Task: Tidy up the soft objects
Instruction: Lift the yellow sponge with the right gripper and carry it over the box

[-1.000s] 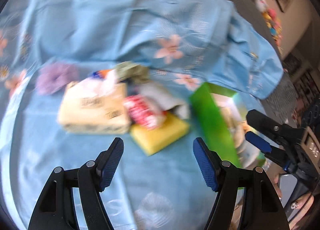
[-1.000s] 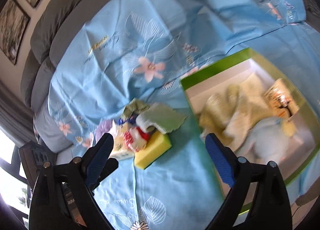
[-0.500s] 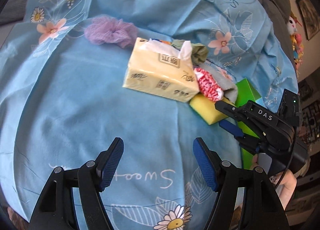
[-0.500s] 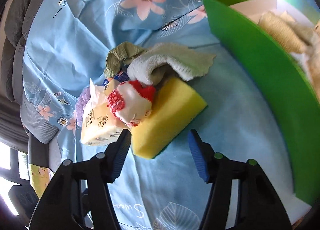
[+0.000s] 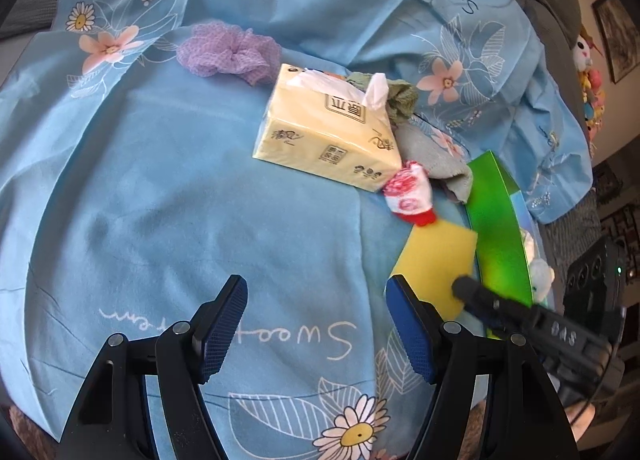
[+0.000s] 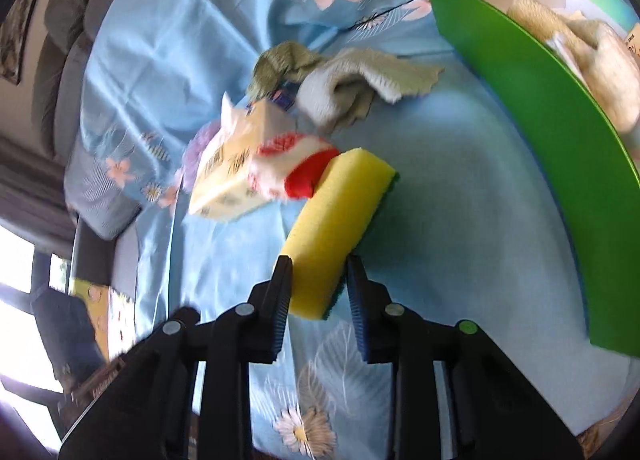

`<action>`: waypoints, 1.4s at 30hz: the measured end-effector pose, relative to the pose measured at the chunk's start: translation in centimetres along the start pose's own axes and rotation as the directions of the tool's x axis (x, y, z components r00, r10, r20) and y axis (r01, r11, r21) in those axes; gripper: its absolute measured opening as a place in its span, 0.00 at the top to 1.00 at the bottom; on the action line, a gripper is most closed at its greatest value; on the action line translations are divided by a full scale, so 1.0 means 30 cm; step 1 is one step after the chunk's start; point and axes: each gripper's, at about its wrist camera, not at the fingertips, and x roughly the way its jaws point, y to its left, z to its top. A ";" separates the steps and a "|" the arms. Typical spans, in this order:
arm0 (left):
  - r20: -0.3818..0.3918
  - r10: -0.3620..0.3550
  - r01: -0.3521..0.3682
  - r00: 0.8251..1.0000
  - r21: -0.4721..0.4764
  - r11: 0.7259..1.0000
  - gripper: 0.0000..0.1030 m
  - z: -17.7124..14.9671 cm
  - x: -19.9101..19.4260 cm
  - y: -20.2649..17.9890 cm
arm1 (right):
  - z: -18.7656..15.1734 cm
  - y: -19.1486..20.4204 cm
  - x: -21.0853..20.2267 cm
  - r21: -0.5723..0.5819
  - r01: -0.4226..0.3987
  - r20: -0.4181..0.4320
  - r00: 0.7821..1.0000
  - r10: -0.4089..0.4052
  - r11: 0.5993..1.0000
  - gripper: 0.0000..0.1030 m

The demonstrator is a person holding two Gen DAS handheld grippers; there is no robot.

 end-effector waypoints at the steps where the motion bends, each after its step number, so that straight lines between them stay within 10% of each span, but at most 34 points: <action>1: -0.002 -0.002 0.002 1.000 0.006 1.000 0.30 -0.005 0.001 -0.007 | -0.017 0.005 0.002 -0.009 -0.012 -0.021 1.000 0.012 1.000 0.74; 8: -0.039 -0.065 0.066 0.997 0.037 0.997 0.30 -0.046 0.035 -0.059 | -0.093 0.005 -0.012 -0.051 0.056 -0.044 0.997 -0.058 0.997 0.70; 12: -0.077 -0.104 0.110 0.992 0.075 0.991 0.30 -0.080 0.075 -0.112 | -0.084 -0.029 -0.055 -0.020 0.130 0.023 0.991 -0.130 0.991 0.38; 16: -0.105 -0.124 0.136 0.987 0.124 0.983 0.30 -0.103 0.112 -0.167 | -0.072 -0.059 -0.065 0.021 0.084 0.028 0.996 -0.084 0.996 0.38; 25: -0.142 -0.101 0.125 0.985 0.169 0.978 0.64 -0.132 0.171 -0.207 | -0.085 -0.071 0.015 0.061 0.033 -0.001 0.999 -0.033 0.998 0.58; 30: -0.120 -0.081 0.102 0.989 0.182 0.978 0.64 -0.131 0.145 -0.226 | -0.085 -0.076 0.017 0.051 0.030 0.013 0.999 -0.031 0.998 0.73; 42: 0.006 -0.131 0.124 0.991 0.278 0.952 0.64 -0.067 0.024 -0.396 | -0.040 -0.031 -0.160 0.016 -0.031 0.188 0.982 0.028 0.999 0.75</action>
